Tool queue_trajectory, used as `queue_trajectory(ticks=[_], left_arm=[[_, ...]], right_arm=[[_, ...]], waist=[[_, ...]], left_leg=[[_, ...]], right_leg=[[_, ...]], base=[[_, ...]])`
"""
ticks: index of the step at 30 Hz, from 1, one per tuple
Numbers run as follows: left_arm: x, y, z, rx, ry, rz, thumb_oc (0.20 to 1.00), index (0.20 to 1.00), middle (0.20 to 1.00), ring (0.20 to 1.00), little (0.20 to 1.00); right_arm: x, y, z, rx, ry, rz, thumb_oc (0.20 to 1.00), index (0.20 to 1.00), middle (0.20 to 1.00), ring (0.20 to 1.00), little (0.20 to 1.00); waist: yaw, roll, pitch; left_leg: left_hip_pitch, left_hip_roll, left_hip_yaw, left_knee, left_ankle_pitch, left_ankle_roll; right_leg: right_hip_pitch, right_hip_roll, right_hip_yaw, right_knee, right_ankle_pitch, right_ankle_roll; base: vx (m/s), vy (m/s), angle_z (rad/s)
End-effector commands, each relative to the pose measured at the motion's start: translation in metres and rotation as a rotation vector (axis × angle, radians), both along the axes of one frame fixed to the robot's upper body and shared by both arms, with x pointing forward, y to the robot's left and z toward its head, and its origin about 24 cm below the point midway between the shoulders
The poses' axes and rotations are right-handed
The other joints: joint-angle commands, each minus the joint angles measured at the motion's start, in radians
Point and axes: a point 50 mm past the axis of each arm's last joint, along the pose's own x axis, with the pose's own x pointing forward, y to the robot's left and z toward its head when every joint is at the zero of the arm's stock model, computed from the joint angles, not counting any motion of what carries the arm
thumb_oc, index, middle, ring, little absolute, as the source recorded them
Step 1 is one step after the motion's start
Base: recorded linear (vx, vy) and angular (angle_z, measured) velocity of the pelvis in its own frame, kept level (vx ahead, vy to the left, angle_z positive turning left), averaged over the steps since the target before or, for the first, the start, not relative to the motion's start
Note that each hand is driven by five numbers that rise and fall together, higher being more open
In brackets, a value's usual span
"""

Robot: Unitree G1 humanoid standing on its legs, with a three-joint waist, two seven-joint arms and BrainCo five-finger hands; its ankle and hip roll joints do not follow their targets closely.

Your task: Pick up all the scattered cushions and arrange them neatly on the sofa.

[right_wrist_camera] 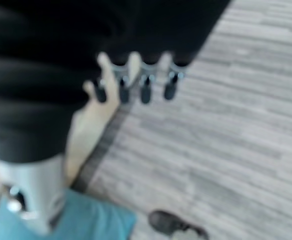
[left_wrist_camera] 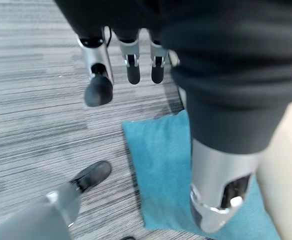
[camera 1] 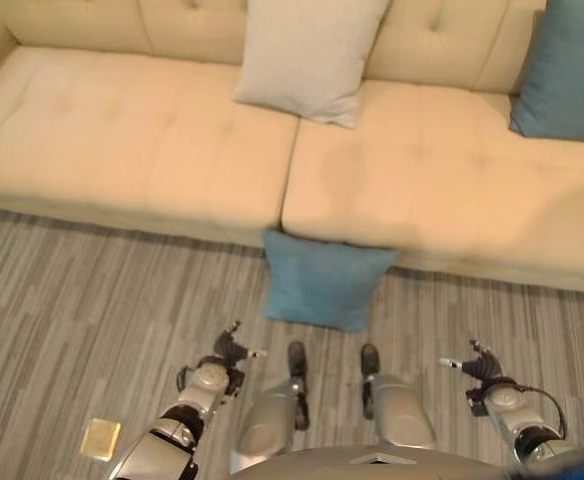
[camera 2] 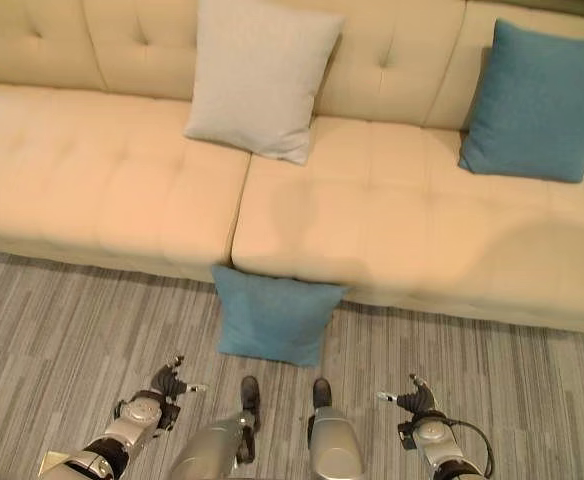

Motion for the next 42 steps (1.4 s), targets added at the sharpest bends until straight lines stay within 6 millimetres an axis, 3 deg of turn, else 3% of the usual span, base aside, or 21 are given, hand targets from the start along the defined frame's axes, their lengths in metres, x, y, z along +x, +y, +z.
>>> queue_trajectory(ticks=[1,3,5,6,7,9,11,13,14,15,21,26,28,31,39,42], left_arm=[[0.037,-0.008,0.034,-0.029,-0.244,0.062,1.0,1.0,1.0,1.0,1.0],[0.048,-0.009,0.045,-0.034,-0.3,0.072,1.0,1.0,1.0,1.0,1.0],[0.073,-0.01,0.072,-0.042,-0.422,0.094,1.0,1.0,1.0,1.0,1.0],[0.073,-0.01,0.072,-0.042,-0.422,0.094,1.0,1.0,1.0,1.0,1.0],[0.09,-0.01,0.093,-0.071,-0.501,0.123,1.0,1.0,1.0,1.0,1.0],[0.107,-0.008,0.115,-0.085,-0.58,0.157,1.0,1.0,1.0,1.0,1.0],[0.122,-0.006,0.141,-0.075,-0.673,0.178,1.0,1.0,1.0,1.0,1.0],[0.133,-0.004,0.164,-0.075,-0.758,0.215,1.0,1.0,1.0,1.0,1.0],[0.134,-0.004,0.164,-0.075,-0.759,0.216,1.0,1.0,1.0,1.0,1.0],[0.14,0.003,0.185,-0.043,-0.84,0.26,1.0,1.0,1.0,1.0,1.0],[0.155,0.021,0.231,0.059,-0.964,0.345,1.0,1.0,1.0,1.0,1.0],[0.165,0.033,0.264,0.061,-1.016,0.346,1.0,1.0,1.0,1.0,1.0],[0.172,0.035,0.302,0.002,-1.101,0.305,1.0,1.0,1.0,1.0,1.0],[0.174,0.035,0.32,-0.017,-1.144,0.331,1.0,1.0,1.0,1.0,1.0],[0.177,0.032,0.34,-0.132,-1.191,0.372,1.0,1.0,1.0,1.0,1.0],[0.178,0.031,0.342,-0.191,-1.196,0.398,1.0,1.0,1.0,1.0,1.0]], right_arm=[[0.018,-0.007,0.016,-0.09,-0.108,-0.008,1.0,1.0,1.0,1.0,1.0],[0.027,-0.006,0.022,-0.1,-0.141,-0.007,1.0,1.0,1.0,1.0,1.0],[0.051,-0.002,0.039,-0.13,-0.232,0.003,1.0,1.0,1.0,1.0,1.0],[0.051,-0.002,0.039,-0.13,-0.232,0.003,1.0,1.0,1.0,1.0,1.0],[0.074,0.0,0.059,-0.157,-0.337,-0.002,1.0,1.0,1.0,1.0,1.0],[0.097,0.0,0.085,-0.206,-0.455,-0.015,1.0,1.0,1.0,1.0,1.0],[0.118,0.004,0.113,-0.247,-0.594,-0.026,1.0,1.0,1.0,1.0,1.0],[0.131,0.006,0.134,-0.273,-0.704,-0.062,1.0,1.0,1.0,1.0,1.0],[0.131,0.006,0.135,-0.273,-0.705,-0.062,1.0,1.0,1.0,1.0,1.0],[0.141,0.008,0.155,-0.285,-0.811,-0.106,1.0,1.0,1.0,1.0,1.0],[0.16,0.005,0.204,-0.32,-1.016,-0.197,1.0,1.0,1.0,1.0,1.0],[0.169,0.01,0.221,-0.292,-1.067,-0.189,1.0,1.0,1.0,1.0,1.0],[0.175,0.017,0.237,-0.249,-1.119,-0.139,1.0,1.0,1.0,1.0,1.0],[0.177,0.024,0.245,-0.224,-1.164,-0.13,1.0,1.0,1.0,1.0,1.0],[0.181,0.035,0.267,-0.221,-1.251,-0.087,1.0,1.0,1.0,1.0,1.0],[0.182,0.04,0.267,-0.211,-1.253,-0.078,1.0,1.0,1.0,1.0,1.0]], waist=[[-0.006,-0.026,-0.014],[-0.01,-0.024,0.0],[-0.018,-0.016,0.029],[-0.018,-0.016,0.029],[-0.031,-0.01,0.058],[-0.044,-0.001,0.079],[-0.049,0.01,0.104],[-0.051,0.014,0.117],[-0.051,0.015,0.113],[-0.052,0.015,0.121],[-0.057,0.013,0.091],[-0.07,0.002,0.064],[-0.089,0.0,0.049],[-0.094,-0.001,0.058],[-0.099,-0.004,0.071],[-0.102,0.001,0.07]], left_leg=[[-0.132,0.029,0.007,0.222,-0.2,-0.02],[-0.157,0.027,0.011,0.226,-0.196,-0.019],[-0.234,0.027,0.015,0.244,-0.182,-0.018],[-0.234,0.027,0.015,0.244,-0.182,-0.018],[-0.304,0.03,0.019,0.266,-0.171,-0.02],[-0.378,0.035,0.017,0.285,-0.16,-0.023],[-0.455,0.05,0.009,0.335,-0.191,-0.03],[-0.544,0.058,-0.001,0.385,-0.195,-0.03],[-0.552,0.059,-0.001,0.39,-0.197,-0.03],[-0.627,0.065,-0.014,0.432,-0.205,-0.03],[-0.808,0.059,-0.033,0.501,-0.232,-0.029],[-0.897,0.046,-0.037,0.529,-0.255,-0.026],[-0.982,0.031,-0.037,0.578,-0.287,-0.018],[-1.033,0.021,-0.033,0.612,-0.305,-0.01],[-1.103,0.005,-0.041,0.64,-0.316,-0.004],[-1.124,0.006,-0.041,0.647,-0.317,-0.004]], right_leg=[[-0.012,-0.09,0.01,-0.107,0.074,0.045],[-0.046,-0.09,0.015,-0.096,0.079,0.046],[-0.135,-0.09,0.028,-0.068,0.082,0.044],[-0.135,-0.09,0.028,-0.068,0.082,0.044],[-0.21,-0.089,0.032,-0.044,0.085,0.042],[-0.292,-0.081,0.038,-0.019,0.09,0.041],[-0.368,-0.071,0.038,0.023,0.062,0.044],[-0.455,-0.07,0.037,0.068,0.062,0.042],[-0.462,-0.07,0.037,0.072,0.06,0.042],[-0.538,-0.066,0.041,0.107,0.057,0.042],[-0.705,-0.072,0.05,0.16,0.048,0.041],[-0.777,-0.079,0.06,0.159,0.044,0.047],[-0.846,-0.089,0.071,0.169,0.038,0.057],[-0.899,-0.096,0.079,0.2,0.031,0.065],[-0.978,-0.101,0.082,0.232,0.027,0.07],[-0.999,-0.1,0.082,0.234,0.029,0.07]], base=[[-0.14,0.01,-0.14],[-0.12,0.0,-0.12],[-0.11,-0.015,-0.15],[-0.13,-0.02,-0.12],[-0.16,0.003,-0.06],[-0.13,0.042,0.02],[-0.05,0.052,-0.04],[-0.08,0.008,-0.05],[-0.04,0.027,0.02],[-0.02,0.016,0.07],[0.04,0.032,0.04],[0.05,0.056,0.05],[0.1,0.135,0.04],[0.08,0.085,0.01],[0.05,0.022,0.0],[0.04,-0.004,0.02]])
